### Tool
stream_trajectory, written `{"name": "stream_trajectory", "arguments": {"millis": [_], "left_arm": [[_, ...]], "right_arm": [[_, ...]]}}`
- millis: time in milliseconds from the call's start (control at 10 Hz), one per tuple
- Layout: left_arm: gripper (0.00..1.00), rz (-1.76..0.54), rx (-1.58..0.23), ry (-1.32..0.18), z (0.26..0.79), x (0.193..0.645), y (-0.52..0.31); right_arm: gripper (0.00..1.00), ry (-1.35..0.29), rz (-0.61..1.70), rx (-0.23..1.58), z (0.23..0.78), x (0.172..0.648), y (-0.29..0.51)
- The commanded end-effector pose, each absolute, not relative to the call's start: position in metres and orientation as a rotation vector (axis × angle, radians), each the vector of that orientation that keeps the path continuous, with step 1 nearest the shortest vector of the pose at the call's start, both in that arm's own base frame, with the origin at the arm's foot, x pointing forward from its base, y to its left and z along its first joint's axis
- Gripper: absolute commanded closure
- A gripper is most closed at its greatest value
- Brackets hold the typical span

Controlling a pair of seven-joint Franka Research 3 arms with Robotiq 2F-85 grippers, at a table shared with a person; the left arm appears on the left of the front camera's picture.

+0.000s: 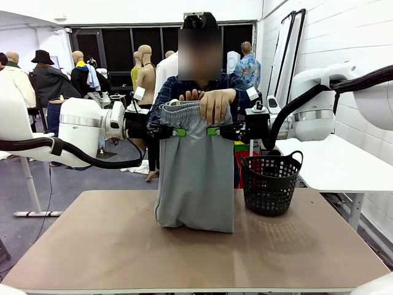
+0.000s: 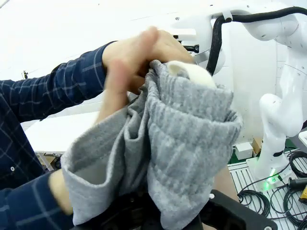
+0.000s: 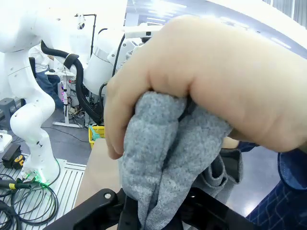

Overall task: Fold the training pants.
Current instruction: Release the ends of the Training pants and then grab the overlapped ends.

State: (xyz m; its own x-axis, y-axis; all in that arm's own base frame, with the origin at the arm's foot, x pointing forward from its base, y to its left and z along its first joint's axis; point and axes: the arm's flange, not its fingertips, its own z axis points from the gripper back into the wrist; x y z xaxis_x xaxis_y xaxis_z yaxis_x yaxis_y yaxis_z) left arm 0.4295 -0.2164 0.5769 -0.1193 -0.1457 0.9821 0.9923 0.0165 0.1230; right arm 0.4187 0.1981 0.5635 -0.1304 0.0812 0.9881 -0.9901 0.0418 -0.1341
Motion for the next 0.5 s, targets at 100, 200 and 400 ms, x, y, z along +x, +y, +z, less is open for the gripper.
{"name": "stream_trajectory", "arguments": {"millis": [100, 200, 400], "left_arm": [[1.0, -1.337, -1.02, -1.238, 0.5773, 0.4262, -0.2161], [1.0, -1.337, -1.02, -1.238, 0.5773, 0.4262, -0.2161], [1.0, -1.337, -1.02, -1.238, 0.5773, 0.4262, -0.2161]], "right_arm": [[1.0, -1.278, 1.301, 1.06, 0.5657, 0.4177, 0.1988], [1.0, -1.278, 1.301, 1.06, 0.5657, 0.4177, 0.1988], [1.0, -1.278, 1.301, 1.06, 0.5657, 0.4177, 0.1988]]}}
